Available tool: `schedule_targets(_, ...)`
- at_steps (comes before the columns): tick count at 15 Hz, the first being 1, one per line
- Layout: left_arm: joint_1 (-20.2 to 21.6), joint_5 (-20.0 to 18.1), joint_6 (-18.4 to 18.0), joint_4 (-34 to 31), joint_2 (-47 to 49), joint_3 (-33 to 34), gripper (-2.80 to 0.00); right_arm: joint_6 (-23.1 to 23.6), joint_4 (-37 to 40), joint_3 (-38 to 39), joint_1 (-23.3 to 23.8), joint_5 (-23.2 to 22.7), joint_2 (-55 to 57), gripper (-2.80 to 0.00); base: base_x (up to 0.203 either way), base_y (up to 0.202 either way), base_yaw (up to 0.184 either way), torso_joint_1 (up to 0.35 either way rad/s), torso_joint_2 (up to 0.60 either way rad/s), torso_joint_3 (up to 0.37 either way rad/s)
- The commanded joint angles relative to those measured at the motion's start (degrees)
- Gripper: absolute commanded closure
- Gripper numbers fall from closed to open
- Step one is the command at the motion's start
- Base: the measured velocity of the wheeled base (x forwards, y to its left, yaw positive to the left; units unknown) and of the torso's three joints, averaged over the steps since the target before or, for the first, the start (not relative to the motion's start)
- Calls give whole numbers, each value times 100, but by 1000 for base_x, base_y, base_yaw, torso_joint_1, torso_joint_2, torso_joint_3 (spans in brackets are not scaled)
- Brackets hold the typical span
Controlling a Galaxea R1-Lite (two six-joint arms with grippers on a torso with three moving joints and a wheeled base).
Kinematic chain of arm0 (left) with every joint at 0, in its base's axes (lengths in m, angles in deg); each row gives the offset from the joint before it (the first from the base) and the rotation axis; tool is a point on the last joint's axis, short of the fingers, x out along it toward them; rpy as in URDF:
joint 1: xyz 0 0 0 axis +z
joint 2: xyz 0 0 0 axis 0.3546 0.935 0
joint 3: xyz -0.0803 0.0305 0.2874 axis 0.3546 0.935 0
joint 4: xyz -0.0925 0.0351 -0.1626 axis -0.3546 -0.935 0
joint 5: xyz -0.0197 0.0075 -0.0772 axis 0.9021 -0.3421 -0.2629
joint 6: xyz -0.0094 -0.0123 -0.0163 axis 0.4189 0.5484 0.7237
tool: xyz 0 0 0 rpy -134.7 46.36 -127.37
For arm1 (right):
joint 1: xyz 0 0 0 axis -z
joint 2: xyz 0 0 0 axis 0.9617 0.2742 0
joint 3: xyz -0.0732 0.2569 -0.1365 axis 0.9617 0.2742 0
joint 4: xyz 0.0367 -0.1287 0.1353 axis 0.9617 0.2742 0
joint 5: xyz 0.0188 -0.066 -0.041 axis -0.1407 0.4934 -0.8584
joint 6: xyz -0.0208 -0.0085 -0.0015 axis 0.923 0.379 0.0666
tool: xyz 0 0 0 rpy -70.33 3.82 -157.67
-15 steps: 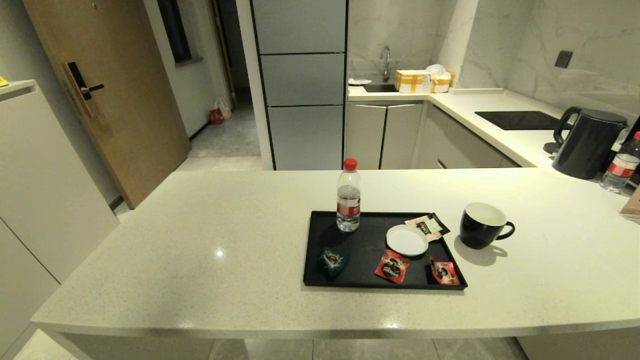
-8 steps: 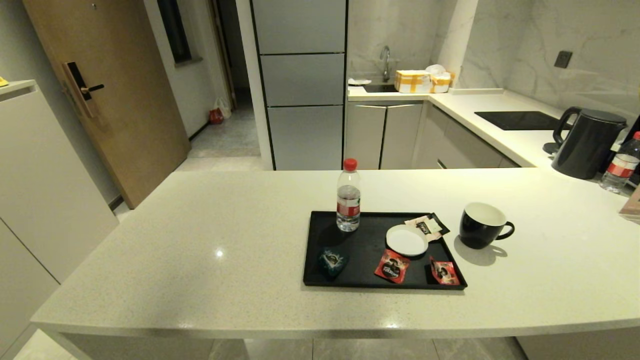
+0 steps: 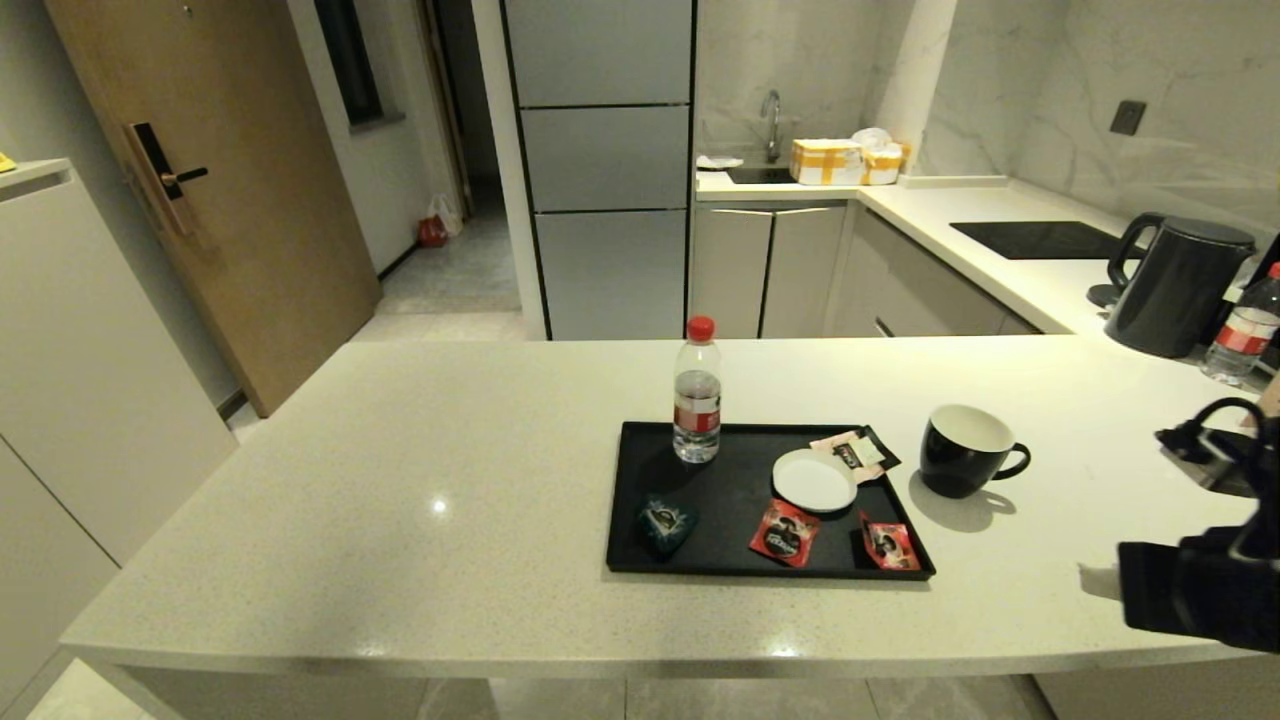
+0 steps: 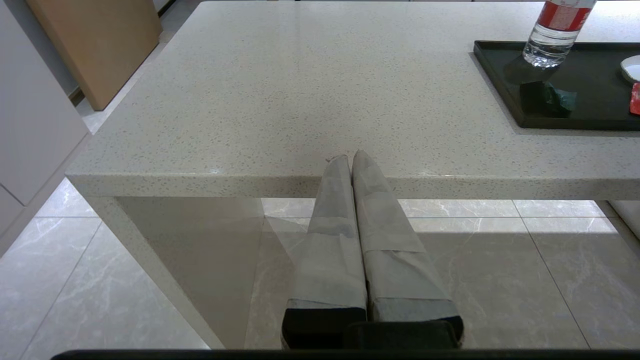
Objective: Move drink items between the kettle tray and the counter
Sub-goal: Return the tea cup to its original position
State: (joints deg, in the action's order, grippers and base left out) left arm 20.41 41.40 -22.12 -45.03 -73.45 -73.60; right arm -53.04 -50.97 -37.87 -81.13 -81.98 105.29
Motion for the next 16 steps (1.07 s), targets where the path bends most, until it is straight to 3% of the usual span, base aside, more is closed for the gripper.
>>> schedule_targets(1,0,0,8,-3,10,-1,0,-20,-1645,126,-189,433,1699,0,0,0,0,0,0,0)
schedule_targets(5,9,0,8,-3,10,-1,0,-12,-4351,252,-372,1650,3188,0,0,0,0,0,0,0)
schedule_targets(7,9,0,8,-3,10,-1,0,-19,-4793,290,-394,1913,3417,0,0,0,0,0,0,0)
schedule_targets(8,9,0,8,-3,10,-1,0,-35,-4826,296,-395,1957,3455,-280,0,0,0,0,0,0)
schedule_targets(12,2,0,8,-3,10,-1,0,-26,-5147,449,-377,2033,3717,-280,0,0,0,0,0,0)
schedule_targets(16,0,0,8,-3,10,-1,0,34,-5936,231,-231,2306,4277,-280,0,0,0,0,0,0)
